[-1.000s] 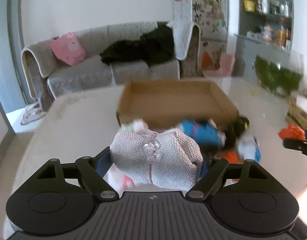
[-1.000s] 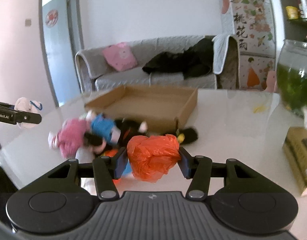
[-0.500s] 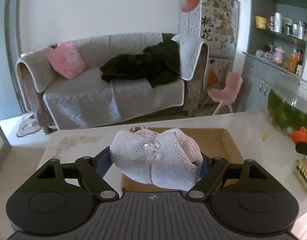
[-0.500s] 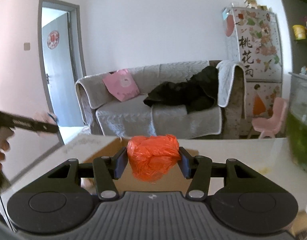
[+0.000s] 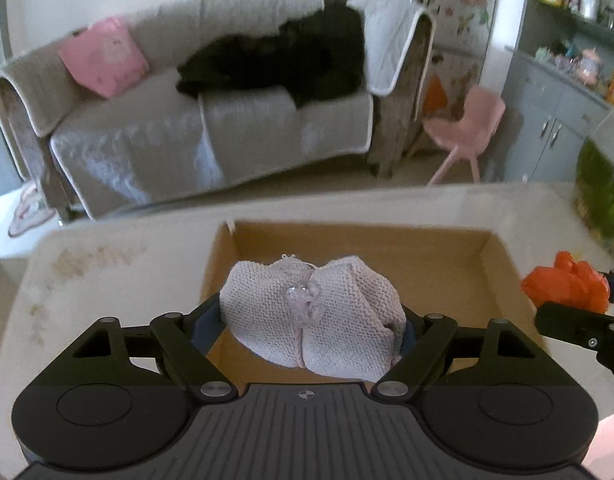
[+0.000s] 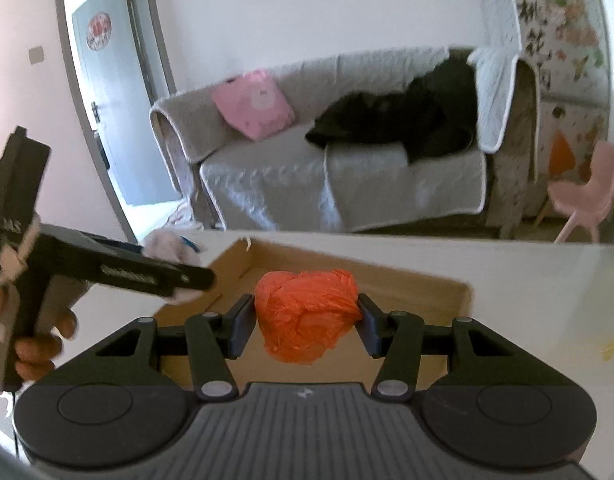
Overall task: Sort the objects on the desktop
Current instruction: 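Lower the grey bundle into the cardboard tray while the right drops the orange bundle there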
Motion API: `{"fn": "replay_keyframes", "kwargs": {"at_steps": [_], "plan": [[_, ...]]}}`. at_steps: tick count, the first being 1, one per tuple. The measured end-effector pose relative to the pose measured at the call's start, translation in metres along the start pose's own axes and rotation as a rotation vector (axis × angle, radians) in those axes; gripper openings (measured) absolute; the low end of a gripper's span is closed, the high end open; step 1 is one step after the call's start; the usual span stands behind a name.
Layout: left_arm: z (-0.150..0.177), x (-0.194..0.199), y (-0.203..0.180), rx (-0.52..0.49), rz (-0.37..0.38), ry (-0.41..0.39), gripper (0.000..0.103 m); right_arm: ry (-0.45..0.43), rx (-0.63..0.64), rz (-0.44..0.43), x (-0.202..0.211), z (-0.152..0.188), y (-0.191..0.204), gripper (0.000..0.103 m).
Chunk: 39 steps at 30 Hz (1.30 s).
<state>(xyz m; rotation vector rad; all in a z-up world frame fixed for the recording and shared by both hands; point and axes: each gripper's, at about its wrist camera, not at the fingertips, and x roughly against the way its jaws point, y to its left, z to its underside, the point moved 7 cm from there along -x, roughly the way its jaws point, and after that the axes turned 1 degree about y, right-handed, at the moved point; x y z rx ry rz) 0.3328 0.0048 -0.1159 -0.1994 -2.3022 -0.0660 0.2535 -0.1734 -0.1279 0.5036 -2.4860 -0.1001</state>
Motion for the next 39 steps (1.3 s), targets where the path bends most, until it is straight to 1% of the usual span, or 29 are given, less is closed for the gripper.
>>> {"fn": "replay_keyframes", "kwargs": {"at_steps": [2, 6, 9, 10, 13, 14, 16, 21, 22, 25, 30, 33, 39], "plan": [[0.009, -0.015, 0.004, 0.007, -0.002, 0.029, 0.085, 0.031, -0.002, -0.006, -0.013, 0.008, 0.002, 0.049], [0.025, -0.031, 0.014, 0.037, -0.007, 0.068, 0.085, 0.089, 0.018, -0.022, -0.029, 0.019, 0.017, 0.049], [0.041, -0.035, 0.025, 0.065, -0.012, 0.096, 0.085, 0.126, 0.034, -0.036, -0.036, 0.034, 0.026, 0.049], [0.044, -0.036, 0.027, 0.075, -0.013, 0.104, 0.086, 0.136, 0.034, -0.04, -0.036, 0.032, 0.028, 0.049], [0.056, -0.037, 0.033, 0.115, -0.007, 0.129, 0.086, 0.157, 0.05, -0.046, -0.036, 0.044, 0.034, 0.049], [0.057, -0.034, 0.033, 0.109, -0.011, 0.119, 0.086, 0.161, 0.051, -0.049, -0.034, 0.044, 0.037, 0.049], [0.064, -0.028, 0.031, 0.101, -0.024, 0.126, 0.086, 0.174, 0.052, -0.056, -0.032, 0.047, 0.037, 0.049], [0.079, -0.017, 0.025, 0.119, -0.028, 0.125, 0.087, 0.192, 0.055, -0.065, -0.02, 0.058, 0.039, 0.049], [0.083, -0.014, 0.025, 0.132, -0.029, 0.124, 0.088, 0.197, 0.056, -0.06, -0.021, 0.059, 0.039, 0.049], [0.092, -0.007, 0.022, 0.114, -0.044, 0.124, 0.088, 0.215, 0.056, -0.057, -0.023, 0.06, 0.043, 0.049], [0.104, 0.008, 0.022, 0.13, -0.043, 0.124, 0.088, 0.204, 0.057, -0.072, -0.013, 0.063, 0.047, 0.05], [0.104, 0.011, 0.024, 0.128, -0.046, 0.122, 0.088, 0.207, 0.064, -0.071, -0.022, 0.056, 0.049, 0.05], [0.092, 0.004, 0.03, 0.109, -0.066, 0.121, 0.09, 0.228, 0.095, -0.058, -0.04, 0.046, 0.051, 0.05]]}}
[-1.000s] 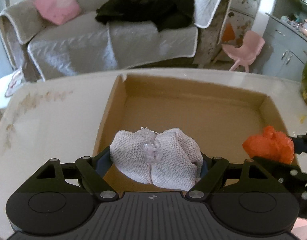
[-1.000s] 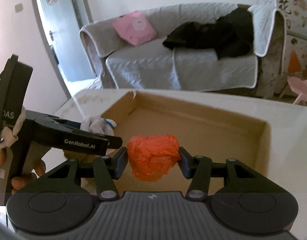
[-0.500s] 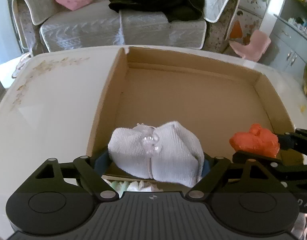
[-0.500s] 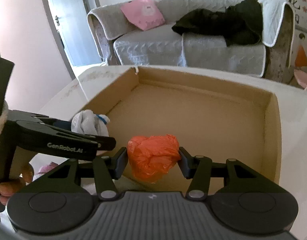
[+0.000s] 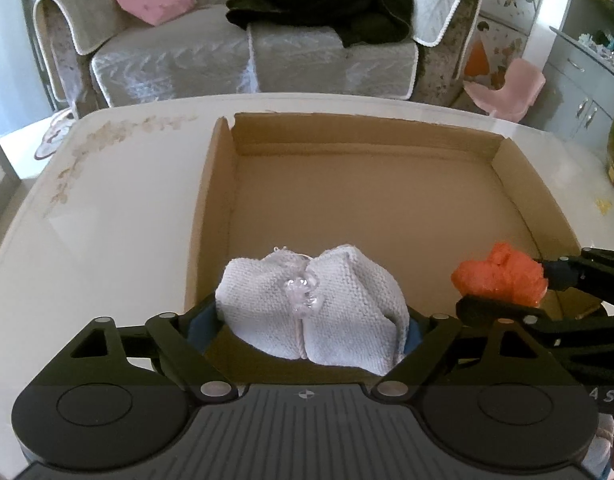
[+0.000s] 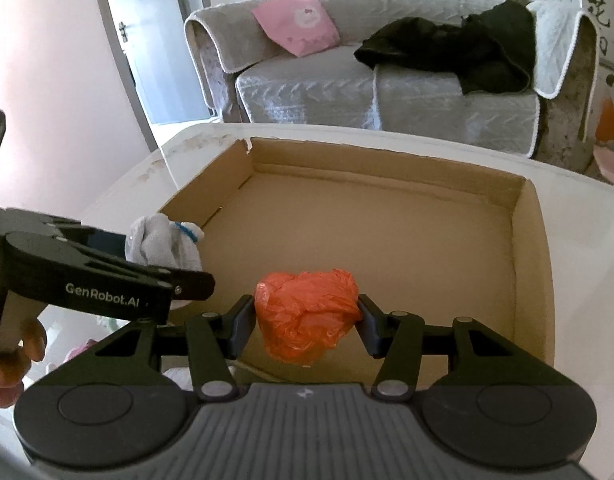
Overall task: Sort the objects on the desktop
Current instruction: 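Lower the grey bundle into the cardboard tray while the right drops the orange bundle there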
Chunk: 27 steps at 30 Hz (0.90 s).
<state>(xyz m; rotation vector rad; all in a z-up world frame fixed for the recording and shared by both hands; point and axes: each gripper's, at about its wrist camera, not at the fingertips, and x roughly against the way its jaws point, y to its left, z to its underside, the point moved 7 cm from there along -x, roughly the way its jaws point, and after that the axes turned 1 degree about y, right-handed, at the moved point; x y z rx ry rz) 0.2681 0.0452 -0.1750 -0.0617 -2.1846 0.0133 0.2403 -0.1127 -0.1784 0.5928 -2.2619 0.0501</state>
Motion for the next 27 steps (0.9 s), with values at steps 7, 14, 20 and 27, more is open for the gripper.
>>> {"fn": "replay_keyframes", "kwargs": {"at_steps": [7, 14, 20, 27], "plan": [[-0.003, -0.015, 0.001, -0.033, -0.033, 0.019, 0.092, -0.019, 0.009, 0.033, -0.003, -0.003, -0.002, 0.064], [-0.013, 0.001, 0.001, -0.034, -0.032, -0.032, 0.097, -0.082, 0.0, 0.053, 0.016, -0.009, -0.009, 0.076], [-0.02, 0.033, 0.01, -0.001, -0.015, -0.099, 0.101, -0.148, -0.05, 0.049, 0.058, 0.005, -0.022, 0.077], [0.024, 0.087, 0.036, 0.022, 0.012, -0.165, 0.103, -0.244, -0.108, 0.028, 0.125, 0.039, -0.023, 0.081]]}}
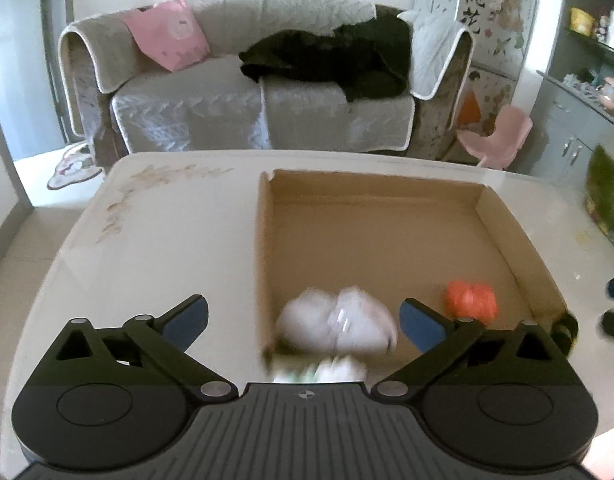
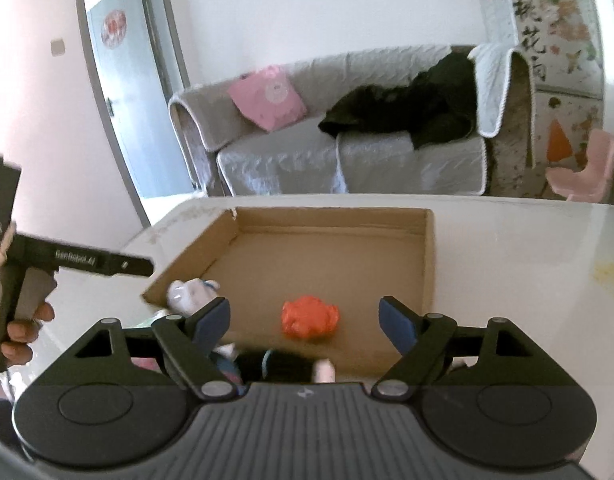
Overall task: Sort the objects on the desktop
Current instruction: 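Lower the grey bundle into the cardboard tray while the right drops the orange bundle there, then grasp the white pink-tied roll with the left gripper while the right grasps the white black-tied roll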
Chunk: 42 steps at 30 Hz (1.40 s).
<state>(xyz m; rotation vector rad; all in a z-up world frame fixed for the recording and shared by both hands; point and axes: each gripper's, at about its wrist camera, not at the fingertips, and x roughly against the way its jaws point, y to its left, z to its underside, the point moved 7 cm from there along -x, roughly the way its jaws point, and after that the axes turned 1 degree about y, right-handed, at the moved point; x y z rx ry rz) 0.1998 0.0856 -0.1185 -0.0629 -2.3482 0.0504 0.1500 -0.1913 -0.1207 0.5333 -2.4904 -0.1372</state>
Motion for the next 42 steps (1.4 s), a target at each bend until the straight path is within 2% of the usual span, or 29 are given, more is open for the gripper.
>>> {"fn": "replay_keyframes", "kwargs": {"at_steps": [4, 8, 11, 15, 18, 21, 27, 29, 34, 42], "plan": [[0.041, 0.033, 0.013, 0.002, 0.006, -0.009, 0.103, -0.041, -0.036, -0.003, 0.04, 0.025, 0.008, 0.083], [0.082, 0.05, 0.018, -0.062, -0.031, -0.009, 0.103, -0.045, -0.017, 0.038, 0.068, 0.06, 0.024, 0.089], [0.104, 0.046, 0.017, -0.127, 0.009, 0.015, 0.103, -0.012, -0.013, 0.048, 0.072, 0.089, 0.036, 0.089], [0.121, 0.031, 0.012, -0.232, 0.093, 0.048, 0.103, 0.02, -0.061, 0.083, 0.059, 0.109, 0.045, 0.089], [0.124, 0.022, 0.01, -0.298, 0.13, 0.064, 0.103, 0.025, -0.109, 0.123, 0.05, 0.116, 0.05, 0.089], [0.126, 0.013, 0.013, -0.306, 0.171, 0.073, 0.103, 0.036, -0.112, 0.142, 0.038, 0.121, 0.064, 0.089], [0.128, -0.002, 0.012, -0.299, 0.175, 0.087, 0.103, 0.088, -0.147, 0.203, 0.017, 0.133, 0.067, 0.084], [0.129, -0.002, 0.006, -0.326, 0.174, 0.076, 0.103, 0.095, -0.169, 0.225, 0.016, 0.138, 0.063, 0.08], [0.136, -0.004, -0.009, -0.393, 0.183, 0.076, 0.103, 0.104, -0.214, 0.266, 0.01, 0.139, 0.051, 0.079], [0.131, -0.007, -0.004, -0.34, 0.174, 0.076, 0.103, 0.093, -0.176, 0.314, 0.005, 0.147, 0.06, 0.082]]}}
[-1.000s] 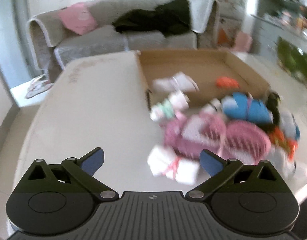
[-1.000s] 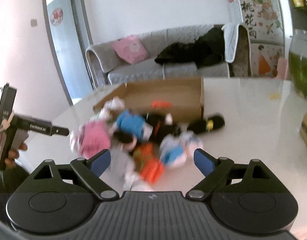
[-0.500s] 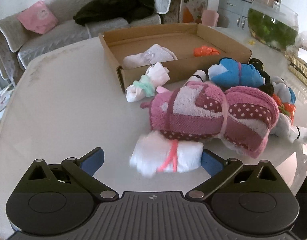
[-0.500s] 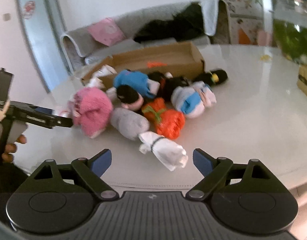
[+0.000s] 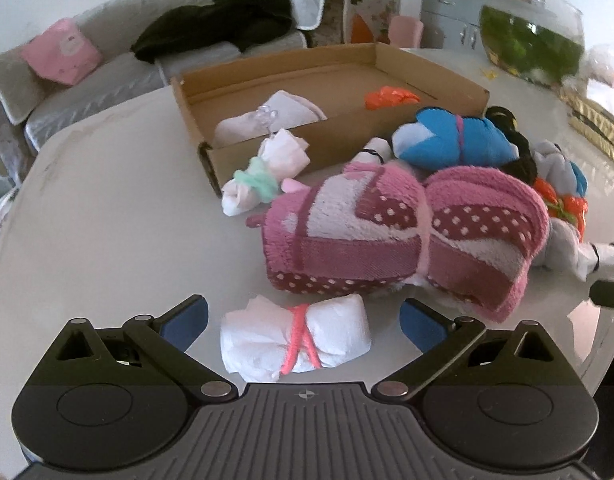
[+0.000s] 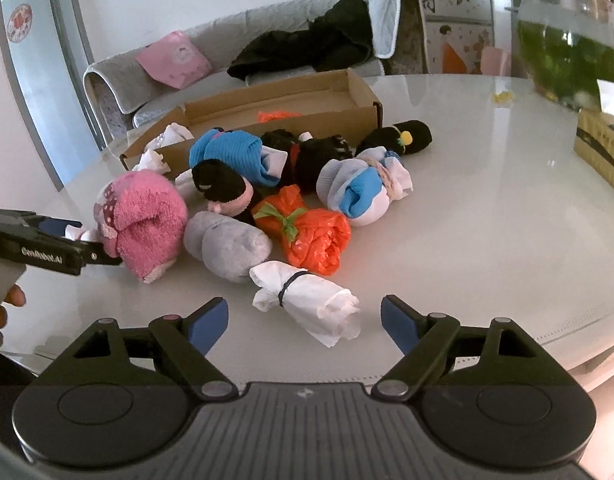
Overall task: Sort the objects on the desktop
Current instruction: 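Grasp the white pink-tied roll with the left gripper while the right grasps the white black-tied roll, then carry both white rolls over the tray and open both grippers to drop them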
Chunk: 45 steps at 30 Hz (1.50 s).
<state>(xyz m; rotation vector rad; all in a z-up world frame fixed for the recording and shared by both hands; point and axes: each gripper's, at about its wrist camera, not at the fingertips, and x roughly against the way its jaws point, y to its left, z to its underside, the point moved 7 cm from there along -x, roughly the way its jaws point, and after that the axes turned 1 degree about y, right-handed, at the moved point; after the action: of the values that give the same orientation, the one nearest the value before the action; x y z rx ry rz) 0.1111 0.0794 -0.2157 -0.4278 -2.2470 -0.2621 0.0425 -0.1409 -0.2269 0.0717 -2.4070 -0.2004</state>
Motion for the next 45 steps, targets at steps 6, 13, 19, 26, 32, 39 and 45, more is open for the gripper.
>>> {"fn": "replay_keyframes", "kwargs": {"at_steps": [6, 13, 19, 26, 32, 39, 45], "plan": [[0.009, 0.004, 0.0, 0.065, -0.057, 0.0, 0.103, -0.02, 0.026, 0.05, 0.002, 0.003, 0.009, 0.081], [0.013, 0.006, -0.008, 0.075, -0.046, -0.005, 0.103, -0.034, 0.039, 0.098, -0.001, 0.003, 0.019, 0.075], [0.014, 0.006, -0.008, 0.094, -0.048, -0.005, 0.103, -0.046, 0.037, 0.109, 0.004, 0.004, 0.02, 0.062], [0.014, 0.007, -0.011, 0.104, -0.056, -0.005, 0.102, -0.052, 0.033, 0.088, 0.007, 0.004, 0.019, 0.05], [0.014, 0.015, -0.016, 0.095, -0.036, -0.02, 0.08, -0.058, 0.039, 0.061, 0.009, 0.004, 0.017, 0.046], [0.015, 0.017, -0.018, 0.106, -0.041, -0.021, 0.078, -0.066, 0.05, 0.032, 0.012, 0.003, 0.017, 0.043], [0.018, 0.024, -0.019, 0.131, -0.036, -0.021, 0.077, -0.091, 0.059, 0.013, 0.022, 0.0, 0.014, 0.042]]}}
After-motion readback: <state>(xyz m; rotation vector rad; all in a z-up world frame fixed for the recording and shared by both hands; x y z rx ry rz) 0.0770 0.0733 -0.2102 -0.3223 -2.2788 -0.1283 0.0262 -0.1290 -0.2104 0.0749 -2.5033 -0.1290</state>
